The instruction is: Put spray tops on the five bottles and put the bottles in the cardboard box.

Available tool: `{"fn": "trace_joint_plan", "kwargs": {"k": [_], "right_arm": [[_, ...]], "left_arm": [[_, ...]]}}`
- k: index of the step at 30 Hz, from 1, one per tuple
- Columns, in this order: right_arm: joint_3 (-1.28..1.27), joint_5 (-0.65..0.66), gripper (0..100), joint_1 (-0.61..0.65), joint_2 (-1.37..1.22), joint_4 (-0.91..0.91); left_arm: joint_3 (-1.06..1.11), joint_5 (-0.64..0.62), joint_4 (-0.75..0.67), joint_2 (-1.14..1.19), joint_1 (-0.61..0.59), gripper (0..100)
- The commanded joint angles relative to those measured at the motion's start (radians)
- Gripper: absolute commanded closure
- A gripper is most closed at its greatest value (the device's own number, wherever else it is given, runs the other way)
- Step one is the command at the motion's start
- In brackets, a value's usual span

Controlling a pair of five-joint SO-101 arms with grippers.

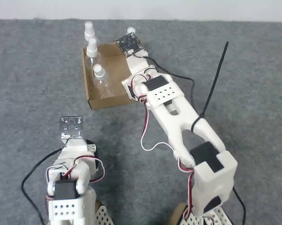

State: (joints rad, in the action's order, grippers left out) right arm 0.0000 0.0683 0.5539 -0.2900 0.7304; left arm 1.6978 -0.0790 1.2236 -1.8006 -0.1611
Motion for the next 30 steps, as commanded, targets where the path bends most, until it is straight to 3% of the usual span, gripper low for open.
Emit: {"fn": "trace_joint_plan", "kwargs": {"k": [1,30], "right_arm": [[0.037,-0.009,67.9,0.016,0.108,0.038],[0.038,-0.008,67.9,0.015,0.254,0.337]], "left_arm": [[-0.012,0.012,0.008,0.003,-0.003,99],[-0.012,0.012,0.008,0.003,-0.003,99]]}}
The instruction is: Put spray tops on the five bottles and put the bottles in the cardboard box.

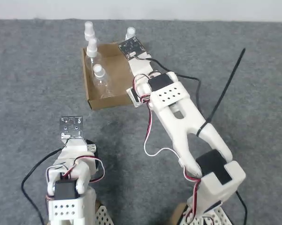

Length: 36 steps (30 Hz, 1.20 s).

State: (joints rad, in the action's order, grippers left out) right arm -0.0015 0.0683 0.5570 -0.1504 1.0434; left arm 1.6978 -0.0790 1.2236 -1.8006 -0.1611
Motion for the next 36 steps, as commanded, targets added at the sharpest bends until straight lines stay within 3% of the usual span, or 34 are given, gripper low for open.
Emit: {"fn": "trace_joint_plan", "kwargs": {"k": [1,19,36], "right_arm": [[0.038,-0.008,67.9,0.012,0.125,0.025],[0.038,-0.009,67.9,0.004,0.255,0.263],[-0.104,-0.005,68.1,0.005,0.464,0.265]], "left_arm": [[-0.012,0.012,0.008,0.003,-0.003,99],[-0.012,0.012,0.008,0.003,-0.003,99],[-0.012,0.012,0.008,0.003,-0.003,99]]}}
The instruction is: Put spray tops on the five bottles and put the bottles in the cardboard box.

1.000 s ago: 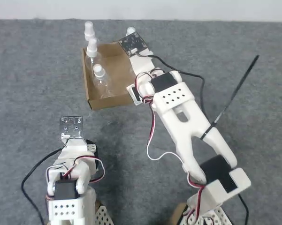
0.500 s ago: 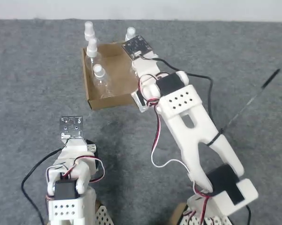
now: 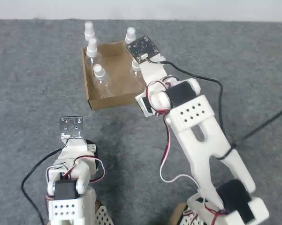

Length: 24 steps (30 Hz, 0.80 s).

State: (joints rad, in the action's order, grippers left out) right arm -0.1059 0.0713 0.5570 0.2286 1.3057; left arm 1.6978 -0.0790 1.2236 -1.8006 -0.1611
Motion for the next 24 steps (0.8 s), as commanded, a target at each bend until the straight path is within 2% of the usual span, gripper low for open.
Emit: {"fn": "trace_joint_plan", "kwargs": {"k": [1,8,15,24], "right_arm": [[-0.009,-0.008,68.1,0.004,0.097,0.002],[-0.083,-0.008,68.6,0.010,0.189,0.002],[-0.094,-0.006,83.5,0.010,0.263,0.001],[-0.224,-0.006,85.1,0.005,0.397,0.002]], "left_arm": [[-0.012,0.012,0.008,0.003,-0.003,99],[-0.012,0.012,0.008,0.003,-0.003,99],[-0.012,0.012,0.008,0.003,-0.003,99],[-0.012,0.012,0.008,0.003,-0.003,99]]}}
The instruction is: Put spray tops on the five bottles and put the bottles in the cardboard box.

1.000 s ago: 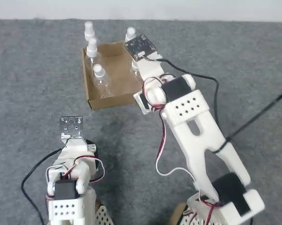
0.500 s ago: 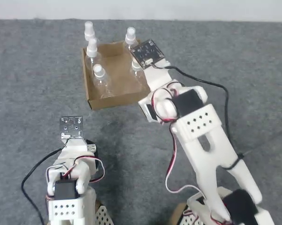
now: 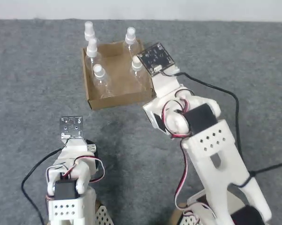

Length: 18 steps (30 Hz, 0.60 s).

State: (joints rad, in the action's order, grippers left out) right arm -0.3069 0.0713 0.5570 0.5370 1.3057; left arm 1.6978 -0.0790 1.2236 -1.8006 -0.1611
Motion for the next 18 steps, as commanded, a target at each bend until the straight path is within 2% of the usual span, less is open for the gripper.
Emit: {"fn": "trace_joint_plan", "kwargs": {"k": [1,7,12,18], "right_arm": [[-0.046,-0.006,85.1,0.005,0.110,0.002],[-0.169,-0.002,86.3,0.004,0.251,0.002],[-0.241,0.114,93.9,0.004,0.372,-0.001],[-0.333,0.112,94.6,0.004,0.503,-0.015]], "left_arm": [[-0.012,0.012,0.008,0.003,-0.003,99],[-0.012,0.012,0.008,0.003,-0.003,99],[-0.012,0.012,0.008,0.003,-0.003,99],[-0.012,0.012,0.008,0.003,-0.003,99]]}}
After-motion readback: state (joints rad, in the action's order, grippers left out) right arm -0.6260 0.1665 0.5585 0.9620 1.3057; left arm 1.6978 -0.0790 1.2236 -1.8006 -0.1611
